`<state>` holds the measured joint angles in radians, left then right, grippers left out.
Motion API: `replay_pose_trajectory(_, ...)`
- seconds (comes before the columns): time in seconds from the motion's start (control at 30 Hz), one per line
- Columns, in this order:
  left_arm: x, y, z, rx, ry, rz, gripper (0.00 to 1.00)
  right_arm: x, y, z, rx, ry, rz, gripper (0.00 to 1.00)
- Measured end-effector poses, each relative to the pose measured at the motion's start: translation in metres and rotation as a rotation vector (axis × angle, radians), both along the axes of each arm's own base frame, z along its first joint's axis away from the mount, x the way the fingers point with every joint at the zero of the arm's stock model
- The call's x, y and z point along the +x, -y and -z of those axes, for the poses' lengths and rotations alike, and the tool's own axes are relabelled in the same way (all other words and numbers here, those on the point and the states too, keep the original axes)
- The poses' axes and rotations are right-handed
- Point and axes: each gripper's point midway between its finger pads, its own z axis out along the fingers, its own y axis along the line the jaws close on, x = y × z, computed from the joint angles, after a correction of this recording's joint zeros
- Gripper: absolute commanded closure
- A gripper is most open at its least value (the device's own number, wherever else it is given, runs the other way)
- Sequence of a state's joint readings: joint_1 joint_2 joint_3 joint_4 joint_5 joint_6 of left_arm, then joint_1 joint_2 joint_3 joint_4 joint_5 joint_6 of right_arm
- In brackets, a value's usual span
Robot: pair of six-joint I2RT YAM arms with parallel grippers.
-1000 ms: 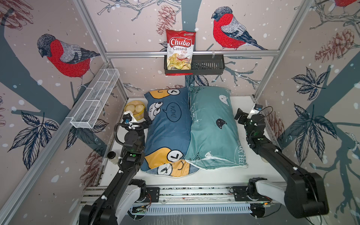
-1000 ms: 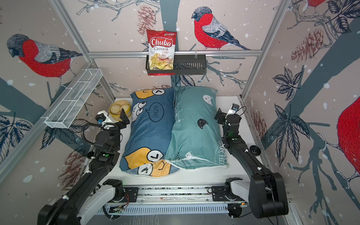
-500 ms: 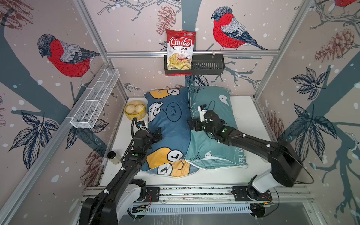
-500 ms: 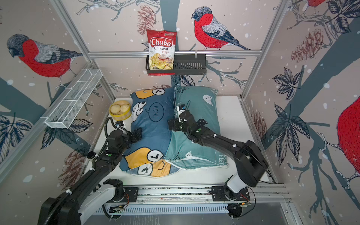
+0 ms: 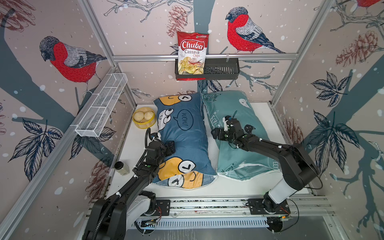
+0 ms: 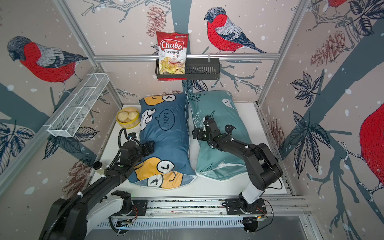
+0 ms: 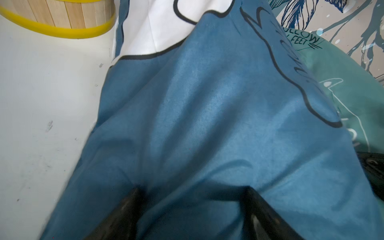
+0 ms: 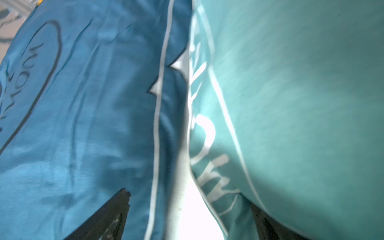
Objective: Zip up pillowcases
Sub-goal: Adjust the pillowcase at the center of the board, then pick up the pillowcase from the center of the board.
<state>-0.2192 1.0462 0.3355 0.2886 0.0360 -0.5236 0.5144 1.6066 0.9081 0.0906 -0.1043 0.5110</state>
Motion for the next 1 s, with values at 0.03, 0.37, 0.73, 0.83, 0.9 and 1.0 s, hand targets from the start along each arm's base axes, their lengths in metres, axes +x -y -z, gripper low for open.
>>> replay_pose_trajectory(0.03,0.002,0.002,0.002,-0.006,-0.004,0.009,0.22,0.002,0.013,0.0,-0.003,-0.003,0.012,0.06)
replay_pose_trajectory(0.37,0.026,0.057,-0.003,-0.068,0.0,0.1,0.23,-0.026,0.04,-0.043,-0.075,0.049,-0.054,0.03)
replay_pose_trajectory(0.73,0.068,0.127,-0.005,-0.094,-0.004,0.195,0.23,-0.155,-0.058,-0.073,-0.062,0.116,-0.43,0.11)
replay_pose_trajectory(0.83,0.07,0.139,-0.009,-0.101,0.001,0.215,0.23,-0.183,-0.081,-0.063,-0.049,0.082,-0.506,0.15)
replay_pose_trajectory(0.9,0.069,0.143,-0.012,-0.104,0.008,0.223,0.23,-0.187,-0.091,-0.054,-0.046,0.061,-0.523,0.18)
replay_pose_trajectory(1.0,0.066,0.144,-0.022,-0.105,0.027,0.221,0.22,-0.177,-0.097,-0.032,-0.075,0.01,-0.495,0.22)
